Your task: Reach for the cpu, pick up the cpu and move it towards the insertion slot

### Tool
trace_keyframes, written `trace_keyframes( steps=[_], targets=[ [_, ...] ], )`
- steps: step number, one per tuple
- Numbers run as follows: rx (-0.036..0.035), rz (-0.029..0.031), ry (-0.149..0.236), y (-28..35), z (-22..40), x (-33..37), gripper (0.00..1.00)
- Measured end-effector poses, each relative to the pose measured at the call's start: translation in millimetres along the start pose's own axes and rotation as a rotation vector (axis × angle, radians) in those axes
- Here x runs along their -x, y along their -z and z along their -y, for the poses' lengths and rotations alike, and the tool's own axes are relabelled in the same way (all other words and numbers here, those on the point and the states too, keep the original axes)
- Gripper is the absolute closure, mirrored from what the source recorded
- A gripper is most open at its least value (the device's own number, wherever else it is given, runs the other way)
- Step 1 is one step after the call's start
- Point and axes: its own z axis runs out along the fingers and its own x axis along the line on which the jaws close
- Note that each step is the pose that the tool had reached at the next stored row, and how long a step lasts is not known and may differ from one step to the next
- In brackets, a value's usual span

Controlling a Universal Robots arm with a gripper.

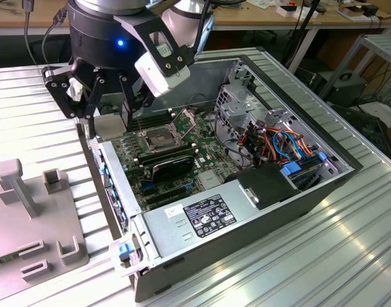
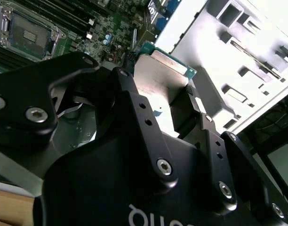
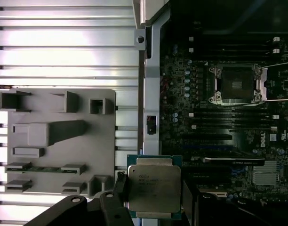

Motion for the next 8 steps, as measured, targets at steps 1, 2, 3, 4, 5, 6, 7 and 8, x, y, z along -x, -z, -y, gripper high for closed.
trace_keyframes(
  steps=[1,2,3,4,5,6,7,8],
  targets=[
    [0.0,0.0,0.0,0.1,0.0,1.2,0.45],
    [0.0,0.0,0.0,0.1,0.0,2.5,0.45],
    [0.0,0.0,0.0,0.2,0.0,4.0,0.45],
    [0.0,0.0,0.0,0.3,0.1,5.3,0.45],
    [0.0,0.0,0.0,0.4,0.1,8.3,0.45],
    [0.0,-0.0001,0.0,0.5,0.1,10.3,0.45],
    [-0.0001,-0.0001,0.0,0.6,0.1,12.5,0.45],
    [0.0,-0.0001,0.0,0.7,0.2,14.2,0.45]
  ],
)
